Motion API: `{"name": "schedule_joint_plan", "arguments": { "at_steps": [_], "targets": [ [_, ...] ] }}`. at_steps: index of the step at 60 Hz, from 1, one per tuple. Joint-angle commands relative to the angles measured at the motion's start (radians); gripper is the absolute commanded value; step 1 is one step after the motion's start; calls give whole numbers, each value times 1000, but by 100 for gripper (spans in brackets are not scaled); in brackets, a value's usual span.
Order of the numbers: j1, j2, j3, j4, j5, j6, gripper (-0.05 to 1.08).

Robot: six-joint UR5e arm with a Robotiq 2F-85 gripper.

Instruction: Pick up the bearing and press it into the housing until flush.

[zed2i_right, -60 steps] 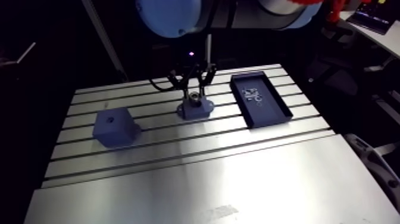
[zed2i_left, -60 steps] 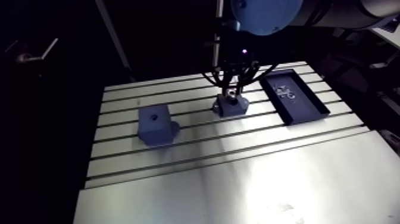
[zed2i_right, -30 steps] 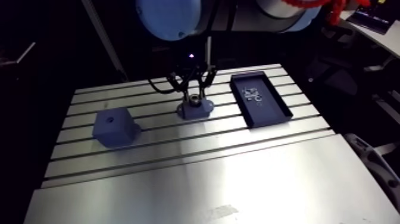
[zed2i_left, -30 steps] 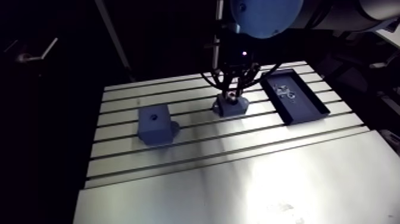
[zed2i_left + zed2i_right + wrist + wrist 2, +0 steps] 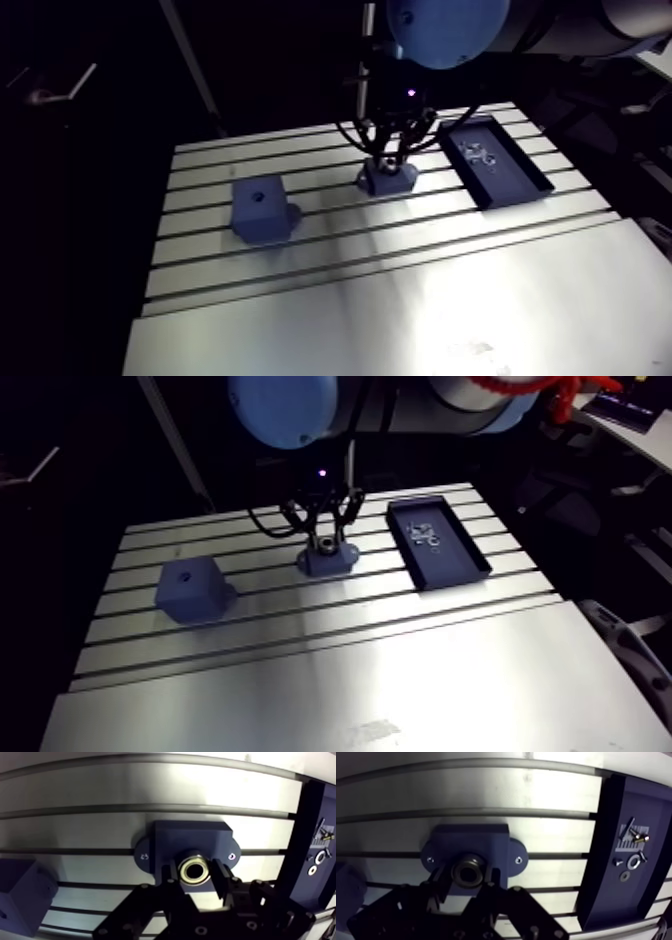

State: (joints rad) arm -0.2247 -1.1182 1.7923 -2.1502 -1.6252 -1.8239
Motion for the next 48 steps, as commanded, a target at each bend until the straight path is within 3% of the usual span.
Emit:
{"name": "schedule_joint_plan", "arguments": {
  "at_steps": [1,48],
  "targets": [
    [0,1,3,-1,0,-1,57],
    [-1,2,3,-1,0,-2,57]
  ]
}}
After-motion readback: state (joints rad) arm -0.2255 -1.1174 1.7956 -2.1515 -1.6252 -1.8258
